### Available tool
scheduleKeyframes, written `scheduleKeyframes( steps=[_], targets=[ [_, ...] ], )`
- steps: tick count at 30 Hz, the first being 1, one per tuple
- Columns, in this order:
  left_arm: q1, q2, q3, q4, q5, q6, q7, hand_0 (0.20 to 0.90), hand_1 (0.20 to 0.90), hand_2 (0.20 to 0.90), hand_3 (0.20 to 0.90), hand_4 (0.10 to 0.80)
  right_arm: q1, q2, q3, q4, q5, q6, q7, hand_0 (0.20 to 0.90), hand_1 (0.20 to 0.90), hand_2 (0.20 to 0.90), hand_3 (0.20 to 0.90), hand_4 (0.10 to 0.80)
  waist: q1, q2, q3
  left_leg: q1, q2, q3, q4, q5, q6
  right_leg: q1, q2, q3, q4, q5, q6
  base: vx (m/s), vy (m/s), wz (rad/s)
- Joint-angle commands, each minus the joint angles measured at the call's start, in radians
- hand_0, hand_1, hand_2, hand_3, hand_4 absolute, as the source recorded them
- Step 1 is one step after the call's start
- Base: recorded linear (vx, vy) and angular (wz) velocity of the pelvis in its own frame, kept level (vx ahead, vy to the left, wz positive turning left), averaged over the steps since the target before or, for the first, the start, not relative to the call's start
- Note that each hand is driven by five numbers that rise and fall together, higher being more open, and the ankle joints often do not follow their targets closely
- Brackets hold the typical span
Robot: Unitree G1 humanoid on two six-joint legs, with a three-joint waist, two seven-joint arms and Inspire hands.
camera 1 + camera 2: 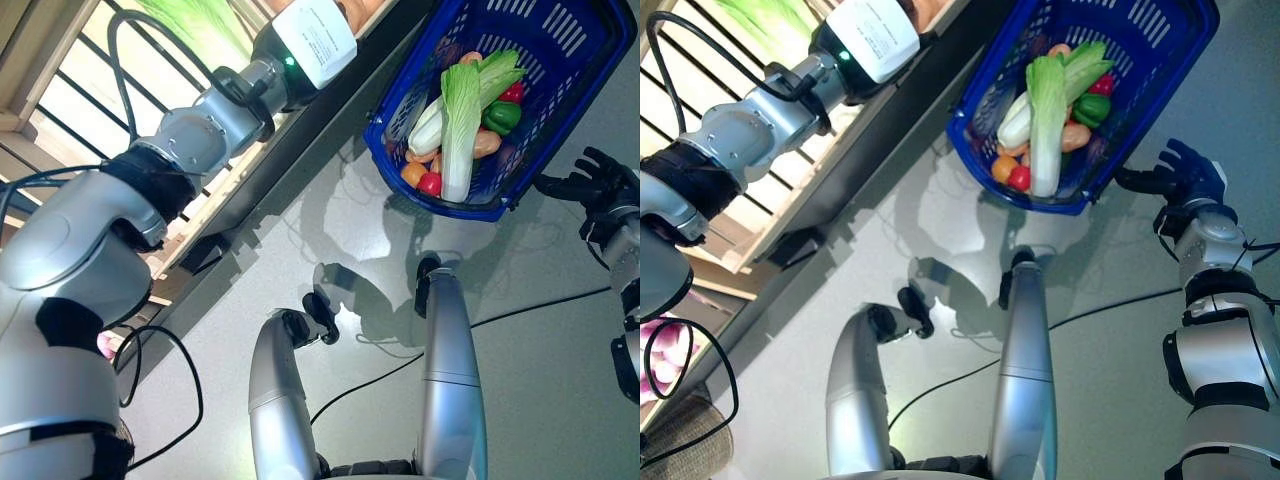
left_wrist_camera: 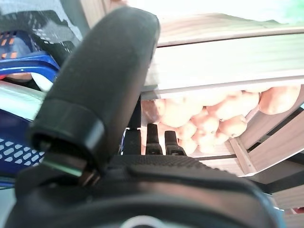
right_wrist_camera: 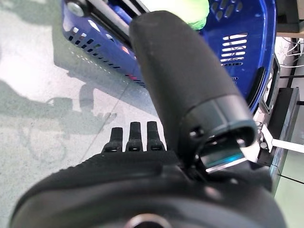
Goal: Put vegetables into the basket
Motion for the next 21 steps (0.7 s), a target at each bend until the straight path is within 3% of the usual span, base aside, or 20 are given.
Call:
scheduleKeyframes(
  steps=[1, 8, 14, 21],
  targets=[
    [0.081, 0.153, 0.062, 0.223, -0.091, 0.079, 0.025, 0.900, 0.900, 0.900, 0.900, 0.800, 0.003, -0.012, -0.012, -0.006, 0.041, -0.089, 0.015, 0.900, 0.900, 0.900, 0.900, 0.800, -0.015, -0.043, -0.001, 0.024, 0.004, -0.038, 0.022, -0.079, -0.057, 0.121, -0.046, 0.000, -0.158, 0.113, 0.064, 0.000, 0.000, 0.00],
    [0.131, 0.186, 0.101, 0.221, -0.084, -0.023, 0.149, 0.900, 0.900, 0.900, 0.900, 0.800, 0.038, 0.013, -0.033, -0.008, 0.051, -0.095, 0.012, 0.900, 0.900, 0.900, 0.900, 0.800, -0.006, -0.051, -0.001, 0.177, -0.005, -0.041, -0.073, -0.060, -0.063, 0.269, -0.036, -0.007, -0.213, 0.098, 0.057, 0.028, -0.009, -0.05],
    [0.193, 0.243, 0.140, 0.203, -0.046, -0.159, 0.277, 0.900, 0.900, 0.900, 0.900, 0.800, 0.106, 0.029, -0.074, 0.014, 0.029, -0.082, 0.030, 0.900, 0.900, 0.900, 0.900, 0.800, 0.001, -0.058, -0.001, 0.388, -0.011, -0.030, -0.181, -0.029, -0.062, 0.480, -0.045, -0.039, -0.283, 0.090, 0.048, 0.100, -0.008, 0.08],
    [0.251, 0.282, 0.176, 0.171, -0.013, -0.236, 0.385, 0.900, 0.900, 0.900, 0.900, 0.800, 0.183, 0.054, -0.105, 0.019, 0.006, -0.069, 0.032, 0.900, 0.900, 0.900, 0.900, 0.800, 0.016, -0.064, -0.041, 0.476, -0.013, -0.037, -0.224, -0.019, -0.056, 0.579, -0.058, -0.060, -0.314, 0.079, 0.039, 0.106, -0.017, 0.11]
  ],
)
